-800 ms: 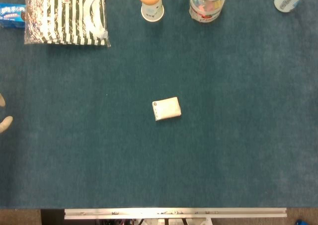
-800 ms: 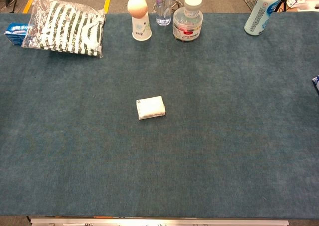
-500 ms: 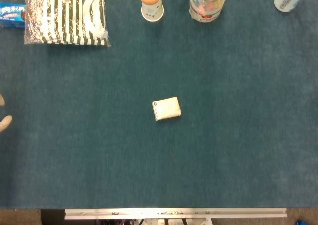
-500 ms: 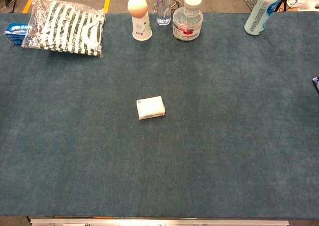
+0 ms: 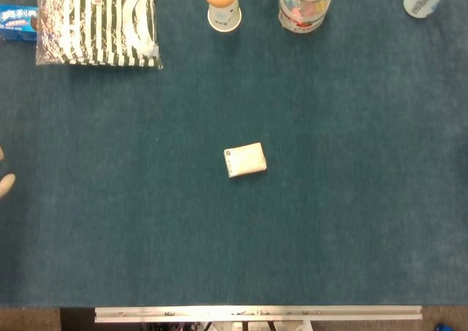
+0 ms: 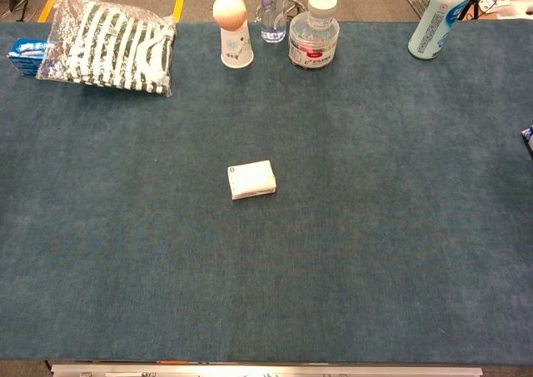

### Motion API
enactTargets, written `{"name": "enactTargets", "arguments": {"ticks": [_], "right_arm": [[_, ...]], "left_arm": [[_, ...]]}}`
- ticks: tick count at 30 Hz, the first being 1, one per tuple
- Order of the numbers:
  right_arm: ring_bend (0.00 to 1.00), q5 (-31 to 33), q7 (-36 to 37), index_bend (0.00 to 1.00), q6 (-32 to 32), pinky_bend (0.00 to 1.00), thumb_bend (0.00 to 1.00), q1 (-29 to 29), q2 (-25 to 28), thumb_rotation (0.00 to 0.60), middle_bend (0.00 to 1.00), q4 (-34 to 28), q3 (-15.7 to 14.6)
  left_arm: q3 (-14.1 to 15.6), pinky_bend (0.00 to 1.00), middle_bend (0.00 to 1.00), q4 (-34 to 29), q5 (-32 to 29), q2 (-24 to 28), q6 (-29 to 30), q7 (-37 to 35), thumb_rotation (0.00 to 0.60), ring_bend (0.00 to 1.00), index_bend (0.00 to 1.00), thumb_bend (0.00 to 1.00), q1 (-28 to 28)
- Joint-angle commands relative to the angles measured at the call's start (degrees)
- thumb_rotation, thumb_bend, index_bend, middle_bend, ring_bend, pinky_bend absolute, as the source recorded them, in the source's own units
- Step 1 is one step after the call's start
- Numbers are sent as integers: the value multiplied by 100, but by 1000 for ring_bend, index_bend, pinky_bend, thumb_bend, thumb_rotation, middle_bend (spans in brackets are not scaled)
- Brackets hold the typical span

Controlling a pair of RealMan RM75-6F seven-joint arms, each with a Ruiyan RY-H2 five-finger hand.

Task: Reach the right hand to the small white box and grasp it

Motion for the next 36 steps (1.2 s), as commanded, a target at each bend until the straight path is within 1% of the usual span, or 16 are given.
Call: {"name": "enactTargets", "arguments": {"ticks": [1,3,8,10,15,17,20,22,24,29,32,36], "right_arm": [[242,22,122,409,-283,302,728,180,-120,600,395,0,-6],[243,62,158,409,-483,301,700,314,-212,600,396,-39,33],[243,202,-23,409,-1011,301,569,647,-456,600,395,-273,146],[243,269,-189,409,-1193,302,499,757,-553,600,395,-371,196],[242,606,-845,409,-1722,306,319,1061,-820,600,388,-765,383],[243,746,-1079,409,-1860,317,236,1153,-934,600,387,-900,460],[243,1014,-1424,409,-2033,333,143,1289,-1155,600,387,-1055,598],[243,1252,-1709,404,-2176,355,62,1395,-1300,600,387,-1150,698],[248,1500,-2017,397,-2313,392,15,1509,-1450,600,387,-1252,792],[308,2092,-2893,379,-2508,493,0,1785,-1848,600,406,-1463,997],[390,2555,-3530,378,-2542,549,0,1958,-2149,600,482,-1548,1106],[454,3341,-4497,370,-2526,575,0,2255,-2520,600,544,-1723,1231]], "left_arm": [[-5,413,290,-22,-6,18,24,13,600,152,558,142,21],[-7,413,290,-30,-22,24,23,17,600,152,558,142,29],[-13,413,290,-85,-1,66,107,-9,600,152,558,142,74],[-18,413,289,-112,9,86,145,-27,600,152,558,142,92],[-21,413,290,-162,30,145,203,-83,600,152,558,142,130],[-26,413,290,-175,24,162,206,-100,600,152,558,141,136],[-34,413,290,-192,25,185,218,-125,600,152,558,142,145],[-36,413,289,-197,36,196,228,-147,600,152,557,142,150],[-35,413,290,-201,45,202,228,-154,600,152,557,142,152],[-31,413,290,-212,59,208,223,-159,600,152,557,142,154],[-28,413,290,-224,69,213,220,-160,600,152,557,142,155],[-17,413,290,-236,102,230,226,-189,600,152,557,142,161]]}}
